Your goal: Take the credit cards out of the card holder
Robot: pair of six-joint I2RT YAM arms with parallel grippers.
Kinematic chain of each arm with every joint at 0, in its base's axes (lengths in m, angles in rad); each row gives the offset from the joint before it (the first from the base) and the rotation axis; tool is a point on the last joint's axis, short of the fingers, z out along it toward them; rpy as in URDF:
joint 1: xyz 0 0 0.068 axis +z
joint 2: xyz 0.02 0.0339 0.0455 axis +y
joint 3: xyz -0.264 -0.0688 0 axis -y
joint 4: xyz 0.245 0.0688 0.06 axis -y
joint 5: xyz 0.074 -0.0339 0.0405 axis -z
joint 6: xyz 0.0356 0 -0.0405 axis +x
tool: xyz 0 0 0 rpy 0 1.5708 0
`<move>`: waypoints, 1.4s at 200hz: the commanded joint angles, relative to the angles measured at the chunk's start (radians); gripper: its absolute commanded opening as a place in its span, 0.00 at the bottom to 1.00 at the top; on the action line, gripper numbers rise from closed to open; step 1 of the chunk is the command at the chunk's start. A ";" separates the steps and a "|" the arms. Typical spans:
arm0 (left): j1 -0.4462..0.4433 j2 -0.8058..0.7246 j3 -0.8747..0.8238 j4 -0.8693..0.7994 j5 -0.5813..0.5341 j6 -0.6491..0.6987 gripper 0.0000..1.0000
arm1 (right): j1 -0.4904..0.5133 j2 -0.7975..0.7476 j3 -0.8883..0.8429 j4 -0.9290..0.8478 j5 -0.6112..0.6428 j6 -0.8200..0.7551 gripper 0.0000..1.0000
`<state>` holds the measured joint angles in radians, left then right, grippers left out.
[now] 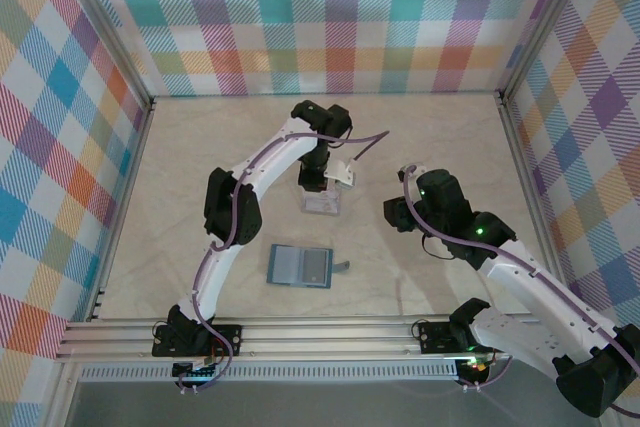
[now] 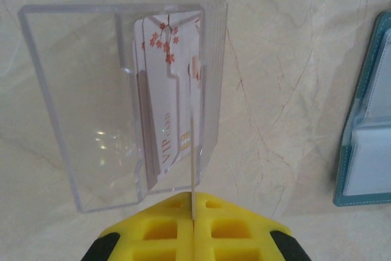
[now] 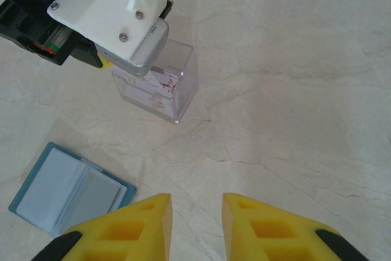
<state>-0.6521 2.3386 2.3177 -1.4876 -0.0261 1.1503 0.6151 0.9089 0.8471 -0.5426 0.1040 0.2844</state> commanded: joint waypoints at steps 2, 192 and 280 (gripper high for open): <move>-0.006 -0.023 -0.001 0.012 -0.043 0.030 0.00 | -0.007 0.004 0.000 0.023 -0.013 0.016 0.29; -0.039 0.034 0.030 0.083 -0.058 -0.066 0.38 | -0.014 0.036 0.044 0.030 -0.073 -0.001 0.32; -0.063 -0.189 -0.054 0.154 0.066 -0.465 0.30 | -0.014 0.171 0.015 0.053 -0.282 0.285 0.50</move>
<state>-0.6991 2.3032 2.3390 -1.3464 -0.0742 0.8646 0.6079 1.0302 0.8597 -0.5144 -0.0448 0.4271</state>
